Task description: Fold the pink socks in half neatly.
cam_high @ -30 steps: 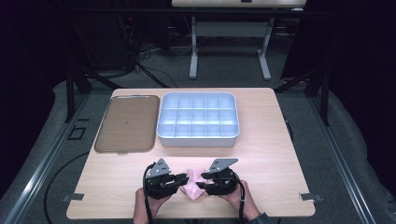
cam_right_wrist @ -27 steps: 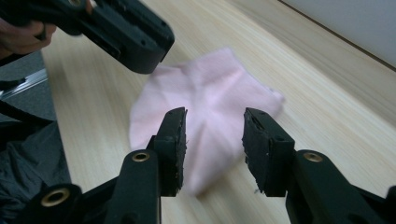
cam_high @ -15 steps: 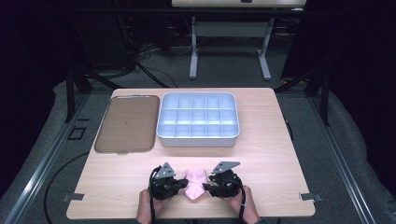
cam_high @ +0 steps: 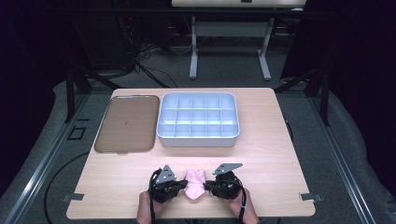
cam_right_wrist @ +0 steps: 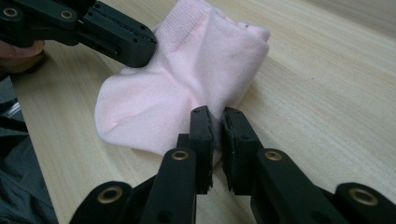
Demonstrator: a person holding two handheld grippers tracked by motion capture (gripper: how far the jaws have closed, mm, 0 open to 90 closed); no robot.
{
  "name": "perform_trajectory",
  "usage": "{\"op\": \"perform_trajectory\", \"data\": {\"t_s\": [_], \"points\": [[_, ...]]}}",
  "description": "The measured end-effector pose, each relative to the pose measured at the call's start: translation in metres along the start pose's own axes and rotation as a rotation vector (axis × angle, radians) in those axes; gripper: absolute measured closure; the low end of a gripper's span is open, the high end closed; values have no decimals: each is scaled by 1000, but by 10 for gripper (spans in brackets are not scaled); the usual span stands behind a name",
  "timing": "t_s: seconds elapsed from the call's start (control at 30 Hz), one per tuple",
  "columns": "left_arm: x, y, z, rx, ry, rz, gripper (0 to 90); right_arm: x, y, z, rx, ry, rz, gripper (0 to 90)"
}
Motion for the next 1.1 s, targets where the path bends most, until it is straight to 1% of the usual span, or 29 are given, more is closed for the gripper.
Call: {"op": "perform_trajectory", "data": {"t_s": [0.1,0.2,0.23,0.27,0.33,0.37,0.4,0.43,0.57,0.63,0.7,0.8,0.87,0.93,1.03,1.1], "points": [[0,0,0,-1,-6,7,893,0,0,0,2,9,-23,844],[0,1,0,-7,-8,16,896,0,-1,2,5,17,-34,847],[1,2,-1,-11,-7,24,896,0,-1,3,13,24,-48,847],[1,2,-1,-11,-7,24,897,-1,-1,4,10,22,-56,847],[3,3,-3,-10,-7,16,896,0,-1,6,8,17,-51,847],[5,3,-5,-11,-9,19,897,0,-1,8,7,18,-51,847],[5,4,-5,-17,-12,8,897,-1,-1,11,13,13,-56,847],[7,5,-7,-25,-21,7,897,-1,-1,15,12,15,-60,846],[9,8,-11,-38,-30,4,897,2,-4,18,-3,11,-59,846],[9,9,-12,-41,-29,-4,898,2,-5,18,-3,10,-57,846],[11,10,-14,-40,-29,-1,897,2,-6,21,-7,9,-57,845],[12,11,-15,-50,-38,-7,898,2,-6,23,-3,11,-62,843],[11,12,-17,-49,-53,-8,897,3,-6,26,-8,5,-52,842],[11,12,-18,-47,-57,-5,898,3,-5,27,-6,2,-56,842],[13,13,-20,-48,-55,-14,897,4,-3,32,-5,-8,-46,842],[14,14,-22,-53,-69,-21,897,4,-1,35,-9,-5,-43,841]]}}
Point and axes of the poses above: each handheld gripper's, and its own axes: z roughly backward along the jaws, y roughly out of its top, x roughly to its right, the point moved 6 cm from there along -z, roughly forward along the jaws, and after that the axes turned 15 degrees about z, right-handed, at the moved point
